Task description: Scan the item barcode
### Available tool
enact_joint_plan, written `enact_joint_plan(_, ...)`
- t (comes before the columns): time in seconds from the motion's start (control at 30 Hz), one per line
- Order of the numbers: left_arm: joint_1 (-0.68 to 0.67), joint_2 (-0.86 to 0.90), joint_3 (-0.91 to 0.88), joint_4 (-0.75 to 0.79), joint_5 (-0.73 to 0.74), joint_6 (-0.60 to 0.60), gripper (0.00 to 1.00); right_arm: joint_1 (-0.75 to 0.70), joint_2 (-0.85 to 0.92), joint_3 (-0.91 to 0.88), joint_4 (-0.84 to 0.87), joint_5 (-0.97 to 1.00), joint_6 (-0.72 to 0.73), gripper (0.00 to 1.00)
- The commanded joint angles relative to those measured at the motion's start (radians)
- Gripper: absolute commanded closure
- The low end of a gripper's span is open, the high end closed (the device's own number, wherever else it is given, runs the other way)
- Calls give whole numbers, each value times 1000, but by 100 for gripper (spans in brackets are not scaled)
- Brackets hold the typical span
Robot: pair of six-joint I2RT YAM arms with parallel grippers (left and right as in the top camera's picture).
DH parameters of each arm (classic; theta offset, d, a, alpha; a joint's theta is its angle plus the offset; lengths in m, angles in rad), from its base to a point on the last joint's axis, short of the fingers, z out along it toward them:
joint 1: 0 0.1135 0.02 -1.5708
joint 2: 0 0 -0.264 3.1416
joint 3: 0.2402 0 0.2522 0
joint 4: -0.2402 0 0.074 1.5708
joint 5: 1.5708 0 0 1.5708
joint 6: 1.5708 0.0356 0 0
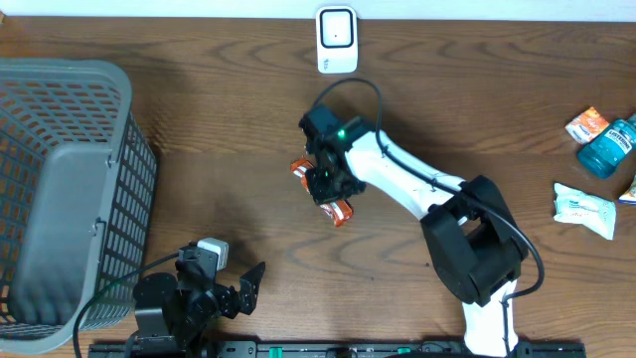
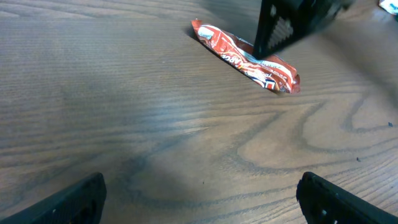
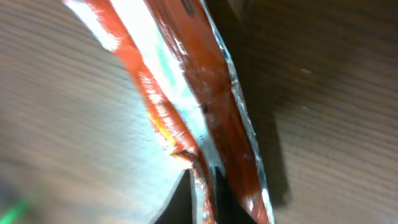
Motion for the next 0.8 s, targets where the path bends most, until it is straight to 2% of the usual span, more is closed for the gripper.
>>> enact_joint_plan(0.0,4,-2,4,-4,3,-2,2,-24,-67,144,-18,-37,-101,46)
enact_joint_plan(0.03,4,-2,4,-4,2,-2,2,-29,-75,162,-15,-29,-124,33)
enact_joint_plan(0.07,4,-2,4,-4,2,-2,2,-32,-80,172,-7,-11,-143,28)
enact_joint_plan(0.17,4,-2,4,-4,2,-2,2,-41,-74,167,11,18,-200,26)
enact_joint_plan(0.27,4,-2,4,-4,2,-2,2,-55,-37,141,4,11,-255,27)
enact_joint_plan(0.3,4,-2,4,-4,2,-2,2,-59,-21,138,0,1,-265,30)
enact_joint_plan(0.37,4,-2,4,-4,3,-2,2,-68,20,138,-7,-61,-299,34)
enact_joint_plan(0.5,4,-2,4,-4,2,-2,2,-72,80,138,-14,-212,-338,37)
enact_joint_plan(0.77,4,-2,4,-4,3,-2,2,-65,155,138,-16,-153,-353,39)
